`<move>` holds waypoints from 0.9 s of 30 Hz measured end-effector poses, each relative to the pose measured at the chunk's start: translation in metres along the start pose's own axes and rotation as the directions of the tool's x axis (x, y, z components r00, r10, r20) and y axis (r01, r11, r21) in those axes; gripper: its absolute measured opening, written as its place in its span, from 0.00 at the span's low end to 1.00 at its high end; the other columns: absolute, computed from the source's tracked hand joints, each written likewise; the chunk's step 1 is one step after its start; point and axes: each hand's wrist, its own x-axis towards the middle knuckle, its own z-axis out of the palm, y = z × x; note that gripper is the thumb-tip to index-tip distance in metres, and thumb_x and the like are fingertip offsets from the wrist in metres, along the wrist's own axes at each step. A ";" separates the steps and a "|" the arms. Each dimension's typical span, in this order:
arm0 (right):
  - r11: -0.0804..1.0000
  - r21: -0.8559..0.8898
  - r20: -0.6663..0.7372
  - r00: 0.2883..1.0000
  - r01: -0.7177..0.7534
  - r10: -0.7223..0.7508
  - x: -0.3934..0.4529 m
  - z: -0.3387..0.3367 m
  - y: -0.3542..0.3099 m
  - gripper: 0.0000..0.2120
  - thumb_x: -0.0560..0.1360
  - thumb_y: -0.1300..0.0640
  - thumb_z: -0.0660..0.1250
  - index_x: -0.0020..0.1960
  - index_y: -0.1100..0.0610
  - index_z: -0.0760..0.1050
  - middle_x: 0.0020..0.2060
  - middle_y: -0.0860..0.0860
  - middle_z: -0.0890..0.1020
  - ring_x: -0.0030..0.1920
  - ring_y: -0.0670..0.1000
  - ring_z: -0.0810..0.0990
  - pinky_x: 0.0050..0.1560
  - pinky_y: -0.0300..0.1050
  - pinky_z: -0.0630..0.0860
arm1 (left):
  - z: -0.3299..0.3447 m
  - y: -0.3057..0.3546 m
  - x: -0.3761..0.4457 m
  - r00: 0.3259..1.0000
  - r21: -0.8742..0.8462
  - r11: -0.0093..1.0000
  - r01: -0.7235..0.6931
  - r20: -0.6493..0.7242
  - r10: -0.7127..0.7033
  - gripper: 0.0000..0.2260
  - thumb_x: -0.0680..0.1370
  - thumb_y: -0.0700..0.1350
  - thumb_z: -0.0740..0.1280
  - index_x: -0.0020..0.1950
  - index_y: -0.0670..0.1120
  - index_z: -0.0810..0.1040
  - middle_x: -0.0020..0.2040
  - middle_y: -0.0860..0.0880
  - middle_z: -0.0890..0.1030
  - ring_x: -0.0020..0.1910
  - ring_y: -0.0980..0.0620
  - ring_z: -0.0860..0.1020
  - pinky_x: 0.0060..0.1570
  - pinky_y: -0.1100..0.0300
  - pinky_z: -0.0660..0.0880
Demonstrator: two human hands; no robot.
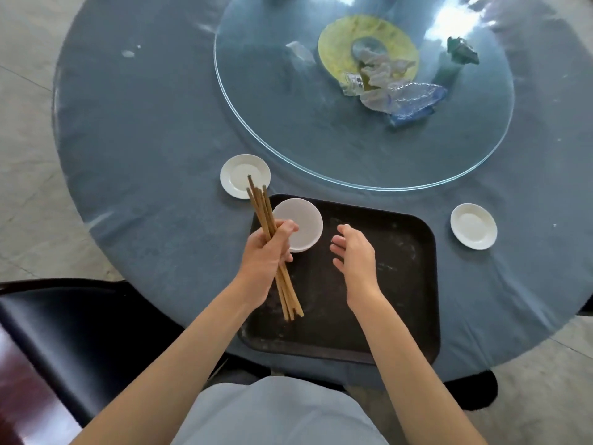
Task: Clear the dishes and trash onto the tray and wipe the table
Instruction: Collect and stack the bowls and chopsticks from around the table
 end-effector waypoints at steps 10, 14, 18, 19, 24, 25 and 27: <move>0.686 -0.193 0.336 0.704 0.701 -0.625 -0.040 -0.034 -0.002 0.15 0.73 0.45 0.77 0.56 0.50 0.82 0.51 0.41 0.83 0.54 0.47 0.84 0.55 0.47 0.83 | 0.060 -0.040 -0.030 0.895 0.237 0.945 -0.223 0.434 0.103 0.27 0.81 0.39 0.67 0.50 0.77 0.78 0.49 0.61 0.79 0.52 0.72 0.79 0.54 0.72 0.76; 0.723 -0.274 0.283 0.771 0.635 -0.570 -0.034 -0.034 0.013 0.15 0.73 0.42 0.74 0.44 0.55 0.83 0.41 0.44 0.83 0.48 0.47 0.83 0.51 0.44 0.83 | 0.060 -0.064 -0.027 0.894 0.200 0.928 -0.313 0.391 0.217 0.11 0.73 0.61 0.75 0.51 0.57 0.85 0.49 0.52 0.84 0.53 0.58 0.82 0.62 0.51 0.78; 0.750 -0.318 0.250 0.815 0.580 -0.524 -0.033 -0.034 0.019 0.21 0.73 0.38 0.70 0.41 0.57 0.83 0.39 0.47 0.83 0.45 0.47 0.84 0.51 0.41 0.82 | 0.059 -0.083 -0.023 0.900 0.263 0.892 -0.367 0.343 0.269 0.15 0.76 0.63 0.71 0.54 0.55 0.85 0.52 0.45 0.83 0.58 0.49 0.83 0.65 0.40 0.76; 0.752 -0.323 0.249 0.818 0.575 -0.519 -0.032 -0.034 0.021 0.18 0.75 0.41 0.71 0.42 0.56 0.82 0.39 0.47 0.82 0.43 0.47 0.84 0.50 0.40 0.82 | 0.058 -0.089 -0.021 0.891 0.303 0.860 -0.410 0.337 0.305 0.15 0.75 0.66 0.69 0.52 0.57 0.85 0.52 0.42 0.83 0.59 0.43 0.82 0.64 0.39 0.76; 0.765 -0.218 0.211 0.794 0.606 -0.570 -0.034 -0.031 0.023 0.18 0.77 0.47 0.72 0.32 0.52 0.75 0.26 0.41 0.76 0.30 0.48 0.79 0.37 0.33 0.75 | 0.062 -0.109 -0.012 0.921 0.391 0.846 -0.364 0.284 0.265 0.13 0.76 0.67 0.65 0.47 0.63 0.85 0.47 0.53 0.85 0.55 0.52 0.83 0.57 0.58 0.79; 0.764 -0.178 0.190 0.783 0.620 -0.592 -0.035 -0.030 0.021 0.20 0.78 0.48 0.72 0.30 0.50 0.73 0.24 0.40 0.74 0.28 0.48 0.78 0.36 0.31 0.73 | 0.065 -0.113 -0.010 0.920 0.373 0.856 -0.358 0.296 0.256 0.12 0.76 0.65 0.65 0.47 0.63 0.84 0.46 0.54 0.85 0.54 0.54 0.83 0.55 0.62 0.78; 0.753 -0.121 0.177 0.760 0.647 -0.625 -0.036 -0.029 0.016 0.22 0.79 0.50 0.71 0.28 0.47 0.71 0.23 0.40 0.72 0.26 0.49 0.76 0.35 0.31 0.72 | 0.071 -0.105 -0.015 0.927 0.339 0.881 -0.330 0.294 0.234 0.10 0.79 0.64 0.62 0.48 0.65 0.82 0.43 0.54 0.84 0.52 0.57 0.83 0.53 0.67 0.77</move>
